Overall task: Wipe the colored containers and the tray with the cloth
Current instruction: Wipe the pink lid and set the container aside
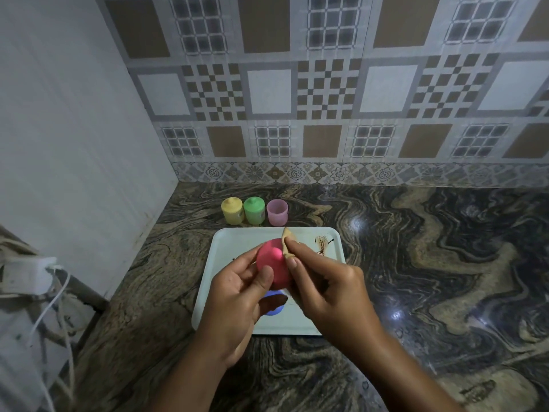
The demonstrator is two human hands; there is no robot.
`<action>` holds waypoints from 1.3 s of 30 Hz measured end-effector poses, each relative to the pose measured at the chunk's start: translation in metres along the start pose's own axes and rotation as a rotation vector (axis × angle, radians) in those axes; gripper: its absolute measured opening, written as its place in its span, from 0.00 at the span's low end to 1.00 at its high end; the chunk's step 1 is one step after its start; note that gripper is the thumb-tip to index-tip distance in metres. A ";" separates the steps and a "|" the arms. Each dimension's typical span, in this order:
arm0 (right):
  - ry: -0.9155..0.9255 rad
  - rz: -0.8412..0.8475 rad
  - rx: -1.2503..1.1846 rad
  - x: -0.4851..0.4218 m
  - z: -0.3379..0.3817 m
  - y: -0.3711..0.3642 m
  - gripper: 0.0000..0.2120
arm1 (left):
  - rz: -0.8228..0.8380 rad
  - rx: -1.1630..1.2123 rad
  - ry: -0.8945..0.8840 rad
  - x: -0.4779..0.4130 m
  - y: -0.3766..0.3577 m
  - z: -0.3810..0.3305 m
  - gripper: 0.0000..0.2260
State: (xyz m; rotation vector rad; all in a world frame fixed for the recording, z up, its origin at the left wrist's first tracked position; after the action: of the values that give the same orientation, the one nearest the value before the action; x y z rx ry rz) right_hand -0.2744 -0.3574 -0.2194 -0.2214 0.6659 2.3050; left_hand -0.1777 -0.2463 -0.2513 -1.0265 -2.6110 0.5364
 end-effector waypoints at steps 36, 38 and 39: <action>0.103 -0.154 0.320 -0.058 -0.049 -0.004 0.19 | -0.102 -0.956 -0.825 -0.054 0.006 -0.046 0.07; 0.145 -0.147 0.391 -0.074 -0.061 -0.014 0.20 | -0.122 -0.947 -0.781 -0.077 0.012 -0.043 0.08; 0.153 -0.136 0.417 -0.082 -0.069 -0.019 0.20 | -0.133 -0.948 -0.759 -0.089 0.015 -0.040 0.09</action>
State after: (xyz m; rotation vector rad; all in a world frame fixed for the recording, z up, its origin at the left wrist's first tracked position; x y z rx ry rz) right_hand -0.2035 -0.4304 -0.2579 -0.2387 1.1530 1.9802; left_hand -0.0902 -0.2884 -0.2332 -0.9579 -3.7020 -0.5476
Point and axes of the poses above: each hand's wrist, its own x-axis away from the middle knuckle, its own y-axis out of the back of the hand, z = x × y, the point moved 9 cm from there along -x, towards the middle knuckle, and after that the axes turned 9 degrees about x, right-handed, at the moved point
